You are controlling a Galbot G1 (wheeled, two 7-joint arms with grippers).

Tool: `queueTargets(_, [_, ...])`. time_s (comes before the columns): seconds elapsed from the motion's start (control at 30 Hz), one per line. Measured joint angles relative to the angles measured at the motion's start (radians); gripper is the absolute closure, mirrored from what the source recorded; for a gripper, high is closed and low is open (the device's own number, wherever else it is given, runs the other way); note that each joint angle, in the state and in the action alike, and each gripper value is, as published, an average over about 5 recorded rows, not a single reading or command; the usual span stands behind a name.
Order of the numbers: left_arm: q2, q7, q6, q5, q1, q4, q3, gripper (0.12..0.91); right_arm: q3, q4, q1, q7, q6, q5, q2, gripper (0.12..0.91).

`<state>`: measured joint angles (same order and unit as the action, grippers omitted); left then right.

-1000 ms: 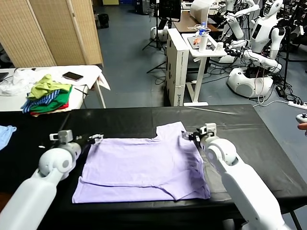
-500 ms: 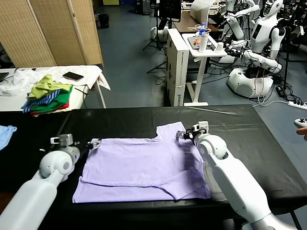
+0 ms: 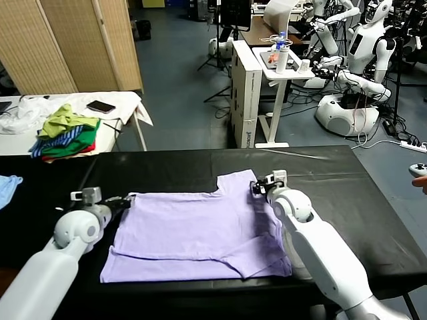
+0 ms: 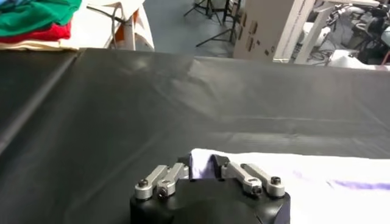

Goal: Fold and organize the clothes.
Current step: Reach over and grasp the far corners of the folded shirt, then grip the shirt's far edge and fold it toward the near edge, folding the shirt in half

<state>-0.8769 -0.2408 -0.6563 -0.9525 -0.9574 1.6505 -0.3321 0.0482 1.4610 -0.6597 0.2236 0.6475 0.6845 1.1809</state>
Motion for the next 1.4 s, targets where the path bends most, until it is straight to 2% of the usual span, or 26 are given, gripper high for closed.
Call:
queueTargets(0.3, [0.007, 0.007, 0.011, -0.002, -0.014, 0.019, -0.025, 0.883, 0.035, 0.065, -0.05, -0.047, -0.109, -0.006, -0.028, 0.882])
queueTargets(0.53, [0.032, 0.011, 0.014, -0.012, -0.067, 0.096, -0.072, 0.883, 0.088, 0.165, -0.118, -0.061, -0.116, 0.001, -0.071, 0.883])
queueTargets(0.7, [0.048, 0.037, 0.025, 0.014, -0.14, 0.178, -0.123, 0.883, 0.123, 0.226, -0.162, -0.064, -0.114, 0.002, -0.096, 0.883])
queueTargets(0.9, [0.061, 0.06, 0.043, 0.075, -0.237, 0.264, -0.196, 0.883, 0.148, 0.291, -0.208, -0.055, -0.095, 0.008, -0.122, 0.884])
queueTargets(1.4, [0.029, 0.07, 0.043, 0.113, -0.503, 0.455, -0.35, 0.883, 0.221, 0.578, -0.444, 0.008, 0.032, 0.029, -0.22, 0.884])
